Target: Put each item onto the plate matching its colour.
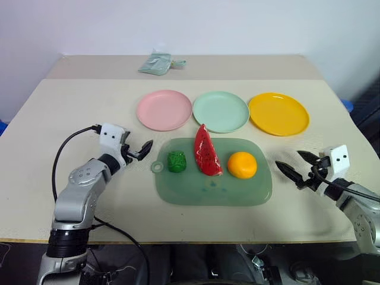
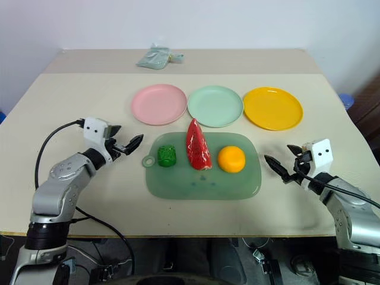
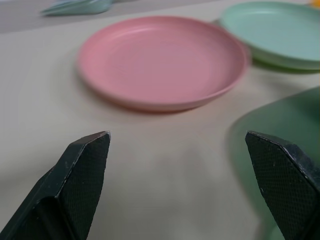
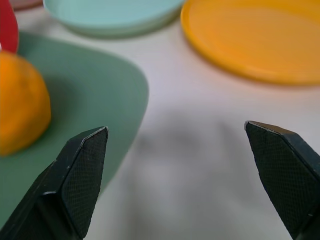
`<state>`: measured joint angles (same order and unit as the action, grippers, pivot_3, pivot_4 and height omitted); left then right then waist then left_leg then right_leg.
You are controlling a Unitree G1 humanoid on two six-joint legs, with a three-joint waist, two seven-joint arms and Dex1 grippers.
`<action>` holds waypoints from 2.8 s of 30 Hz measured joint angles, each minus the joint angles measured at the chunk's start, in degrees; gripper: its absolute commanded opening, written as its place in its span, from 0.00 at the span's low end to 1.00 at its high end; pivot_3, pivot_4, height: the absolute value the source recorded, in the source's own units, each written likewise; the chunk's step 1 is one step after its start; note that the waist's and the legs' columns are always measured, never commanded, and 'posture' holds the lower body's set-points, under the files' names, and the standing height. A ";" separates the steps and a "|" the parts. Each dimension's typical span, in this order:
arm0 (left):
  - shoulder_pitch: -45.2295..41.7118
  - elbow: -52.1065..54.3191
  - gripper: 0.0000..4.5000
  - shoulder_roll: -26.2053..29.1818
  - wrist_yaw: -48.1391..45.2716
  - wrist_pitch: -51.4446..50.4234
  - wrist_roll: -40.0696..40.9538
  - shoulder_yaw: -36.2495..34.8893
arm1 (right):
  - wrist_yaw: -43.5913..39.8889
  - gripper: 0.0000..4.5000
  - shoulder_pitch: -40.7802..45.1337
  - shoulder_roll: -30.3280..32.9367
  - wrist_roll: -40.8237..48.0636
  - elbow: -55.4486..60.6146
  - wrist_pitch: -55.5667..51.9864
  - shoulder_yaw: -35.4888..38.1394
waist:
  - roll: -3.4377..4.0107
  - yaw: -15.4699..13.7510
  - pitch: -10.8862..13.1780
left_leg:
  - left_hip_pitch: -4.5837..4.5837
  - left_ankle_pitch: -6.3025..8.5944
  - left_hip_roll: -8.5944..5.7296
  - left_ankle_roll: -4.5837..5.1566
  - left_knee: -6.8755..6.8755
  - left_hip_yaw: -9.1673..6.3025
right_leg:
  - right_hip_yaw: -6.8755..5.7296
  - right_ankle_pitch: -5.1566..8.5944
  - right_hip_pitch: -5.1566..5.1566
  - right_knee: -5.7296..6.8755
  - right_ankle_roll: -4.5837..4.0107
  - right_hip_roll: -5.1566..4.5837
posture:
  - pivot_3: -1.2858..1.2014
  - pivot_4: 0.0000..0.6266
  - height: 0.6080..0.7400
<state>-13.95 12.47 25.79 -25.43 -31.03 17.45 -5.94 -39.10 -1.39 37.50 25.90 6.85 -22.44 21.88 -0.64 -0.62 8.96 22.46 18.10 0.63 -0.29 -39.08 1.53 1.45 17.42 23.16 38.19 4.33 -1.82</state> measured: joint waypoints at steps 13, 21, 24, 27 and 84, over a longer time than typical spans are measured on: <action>1.94 1.29 0.98 1.49 -7.05 0.05 1.96 1.24 | -0.78 1.00 4.47 1.84 3.13 5.52 -4.16 -0.54 | 0.00 -0.06 0.00 | 0.00 0.00 0.00 0.01 -0.01 0.00 | 0.00 0.00 -0.01 -0.01 0.00 -0.02 | 0.52 0.24 1.00; 1.84 1.39 0.98 1.42 -7.99 0.23 3.52 0.62 | -0.93 1.00 8.59 1.84 4.98 7.22 -5.37 -1.22 | 0.00 0.11 0.00 | 0.00 0.00 0.02 0.01 0.00 -0.01 | 0.00 0.00 0.01 0.00 0.00 0.00 | 0.52 0.24 1.00; 1.85 1.61 0.98 2.55 -9.69 0.20 3.95 0.79 | -1.35 1.00 10.10 2.41 6.60 10.47 -7.13 -1.75 | 0.00 0.10 0.00 | 0.00 0.00 0.02 0.01 -0.01 0.00 | 0.00 0.00 0.01 0.00 0.00 0.00 | 0.52 0.24 1.00; 1.84 1.60 0.98 3.07 -10.40 0.42 3.89 0.82 | -1.52 1.00 11.63 2.95 8.30 14.86 -9.60 -3.62 | 0.00 0.10 0.00 | 0.00 0.01 0.02 0.01 0.00 -0.01 | 0.00 0.00 0.01 -0.01 0.00 -0.01 | 0.52 0.24 1.00; -55.14 -59.04 0.58 -24.14 0.79 4.26 -10.13 14.05 | 14.06 1.00 20.90 -5.01 -0.08 20.49 -11.26 -19.51 | -0.14 0.02 0.06 | 0.72 -0.11 -0.27 -0.14 -0.16 -0.02 | -0.14 -0.07 0.53 -0.07 0.14 0.06 | 0.52 0.24 1.00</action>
<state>-69.09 -46.57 1.65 -24.64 -26.78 7.32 8.11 -25.03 19.52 32.49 25.83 27.34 -33.70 2.36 -0.78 -0.60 9.02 23.18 17.99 0.36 -0.43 -39.24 1.51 1.31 17.35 23.69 38.13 4.47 -1.76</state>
